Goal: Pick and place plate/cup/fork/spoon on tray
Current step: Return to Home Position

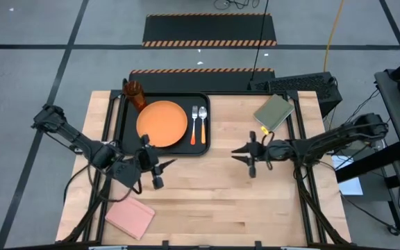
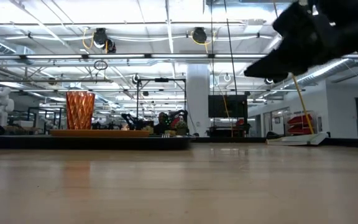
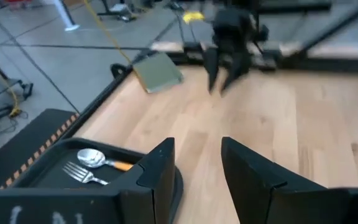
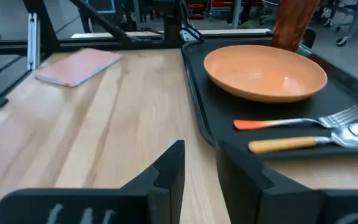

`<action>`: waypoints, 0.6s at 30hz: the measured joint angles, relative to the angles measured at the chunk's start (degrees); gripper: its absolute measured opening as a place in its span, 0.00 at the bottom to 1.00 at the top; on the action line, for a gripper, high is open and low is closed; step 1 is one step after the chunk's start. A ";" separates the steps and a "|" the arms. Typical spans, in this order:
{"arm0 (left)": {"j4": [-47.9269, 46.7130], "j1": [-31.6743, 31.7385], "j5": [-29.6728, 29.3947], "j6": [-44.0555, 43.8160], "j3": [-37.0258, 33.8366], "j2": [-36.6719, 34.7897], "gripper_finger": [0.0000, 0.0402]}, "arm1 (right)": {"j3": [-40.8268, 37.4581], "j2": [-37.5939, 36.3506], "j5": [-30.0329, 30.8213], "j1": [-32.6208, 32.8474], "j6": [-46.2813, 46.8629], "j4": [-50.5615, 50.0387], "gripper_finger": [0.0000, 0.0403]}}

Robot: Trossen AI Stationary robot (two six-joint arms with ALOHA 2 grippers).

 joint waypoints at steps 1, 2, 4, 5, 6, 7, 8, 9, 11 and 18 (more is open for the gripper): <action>0.83 0.23 0.84 1.32 -0.98 0.24 0.34 | -1.60 -1.06 0.00 0.00 -0.61 1.19 0.19; 1.54 0.28 1.44 2.69 -2.10 0.40 0.34 | -3.22 -2.18 0.02 -0.01 -1.30 2.58 0.17; 5.26 0.64 2.32 3.92 -4.56 0.42 0.34 | -6.07 -4.13 0.00 -0.02 -3.04 6.23 0.13; 8.02 1.00 2.36 4.60 -5.83 0.34 0.34 | -7.50 -5.17 -0.05 -0.01 -3.95 7.26 0.10; 10.23 1.33 2.31 5.07 -7.28 0.21 0.34 | -8.85 -6.34 -0.29 0.02 -4.62 7.78 0.06; 12.02 1.60 2.31 5.36 -8.91 -0.05 0.34 | -10.08 -7.36 -0.95 0.00 -5.19 8.27 0.03; 13.52 1.91 2.30 5.75 -10.52 -0.22 0.34 | -11.26 -8.44 -1.30 -0.02 -5.95 8.58 0.02; 15.06 2.40 2.27 5.89 -11.91 -0.39 0.34 | -12.36 -9.54 -1.31 -0.02 -6.45 8.68 0.01; 18.09 3.52 2.17 6.00 -14.54 -0.95 0.34 | -14.21 -11.44 -1.30 -0.02 -6.51 9.63 0.02; 22.58 7.65 3.71 8.10 -22.09 -3.96 0.34 | -17.61 -17.74 -5.21 -0.19 -9.94 11.01 0.00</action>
